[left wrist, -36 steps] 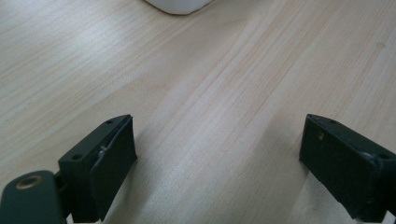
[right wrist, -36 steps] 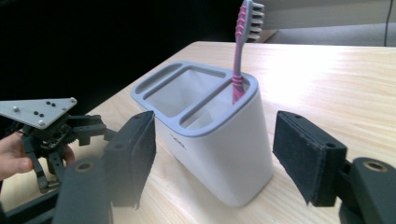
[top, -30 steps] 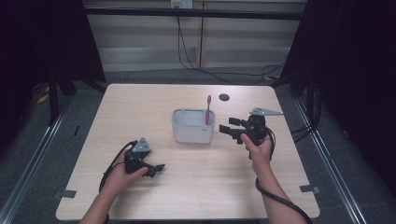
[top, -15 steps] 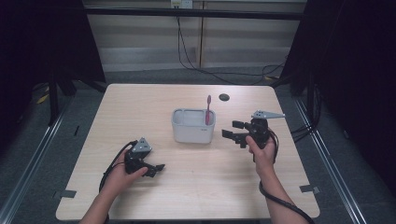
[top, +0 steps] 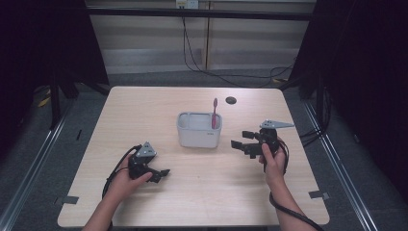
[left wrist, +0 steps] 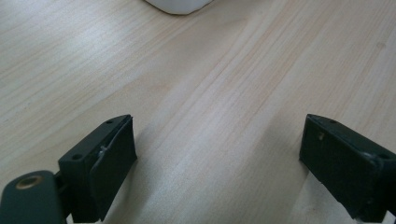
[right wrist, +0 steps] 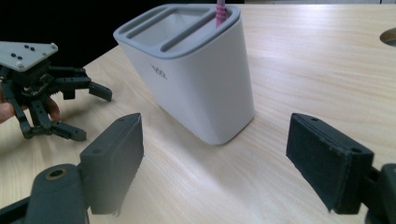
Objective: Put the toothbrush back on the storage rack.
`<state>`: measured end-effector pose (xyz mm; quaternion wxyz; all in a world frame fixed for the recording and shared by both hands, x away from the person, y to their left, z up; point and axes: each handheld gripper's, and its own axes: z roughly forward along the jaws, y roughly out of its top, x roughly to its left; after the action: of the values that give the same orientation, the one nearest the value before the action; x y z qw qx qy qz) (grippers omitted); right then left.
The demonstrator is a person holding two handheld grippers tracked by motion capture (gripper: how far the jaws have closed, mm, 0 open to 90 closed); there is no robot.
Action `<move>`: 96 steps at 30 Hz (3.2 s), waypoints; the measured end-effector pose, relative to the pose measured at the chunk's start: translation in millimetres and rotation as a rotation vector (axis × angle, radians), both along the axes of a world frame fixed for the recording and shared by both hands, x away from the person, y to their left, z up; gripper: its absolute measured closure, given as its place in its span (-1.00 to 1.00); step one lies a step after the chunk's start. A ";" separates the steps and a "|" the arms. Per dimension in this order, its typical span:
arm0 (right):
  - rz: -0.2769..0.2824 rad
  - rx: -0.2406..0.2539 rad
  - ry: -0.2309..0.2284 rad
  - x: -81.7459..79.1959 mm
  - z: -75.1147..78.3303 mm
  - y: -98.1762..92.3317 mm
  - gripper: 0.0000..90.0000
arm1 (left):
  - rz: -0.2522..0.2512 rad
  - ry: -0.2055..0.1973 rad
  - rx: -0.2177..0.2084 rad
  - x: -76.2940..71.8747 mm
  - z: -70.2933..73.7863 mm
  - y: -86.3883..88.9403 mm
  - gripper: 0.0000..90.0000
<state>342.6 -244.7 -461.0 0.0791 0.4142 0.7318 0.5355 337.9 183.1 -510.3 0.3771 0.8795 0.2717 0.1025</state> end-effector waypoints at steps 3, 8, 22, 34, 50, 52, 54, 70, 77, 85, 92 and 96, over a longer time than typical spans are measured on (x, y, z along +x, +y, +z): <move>-0.002 -0.010 0.010 -1.4 -2.6 -0.1 -0.59 | -0.001 0.000 0.000 0.0 0.0 0.0 -0.78; 0.011 -0.033 0.022 -3.5 -8.0 -0.1 -0.59 | 0.001 0.000 -0.002 0.0 -0.1 -0.1 -0.78; 0.028 -0.079 0.052 -9.7 -18.4 -4.9 -0.59 | -0.001 -0.001 0.001 0.1 0.1 0.1 -0.78; 0.007 -0.111 0.070 -14.7 -25.6 -16.8 -0.59 | 0.000 0.000 0.000 0.0 0.0 0.0 -0.78; -0.019 -0.183 0.093 -18.6 -35.5 -29.1 -0.59 | 0.000 -0.001 0.000 0.0 0.0 0.0 -0.78; -0.022 -0.197 0.101 -19.4 -36.3 -29.2 -0.59 | -0.001 -0.004 0.004 0.2 0.2 0.2 -0.78; -0.016 -0.205 0.100 -19.3 -37.8 -29.6 -0.59 | -0.001 -0.004 0.004 0.2 0.2 0.2 -0.78; -0.003 -0.293 0.131 -20.3 -46.7 -27.5 -0.59 | -0.002 -0.007 0.006 0.3 0.3 0.3 -0.78; -0.003 -0.299 0.122 -21.0 -47.5 -26.8 -0.61 | -0.001 -0.001 0.002 0.1 0.1 0.1 -0.78; -0.003 -0.293 0.099 -23.0 -49.8 -26.7 -0.62 | -0.001 -0.006 0.006 0.3 0.3 0.3 -0.78; -0.009 -0.328 0.066 -24.9 -51.3 -23.3 -0.64 | 0.000 0.000 0.001 0.0 0.0 0.0 -0.78; -0.014 -0.348 0.061 -26.2 -51.2 -21.1 -0.64 | -0.002 -0.001 0.002 0.1 0.1 0.1 -0.78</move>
<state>316.5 -265.8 -512.2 0.1312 0.4153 0.8126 0.3874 338.0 183.2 -510.2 0.3765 0.8800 0.2707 0.1029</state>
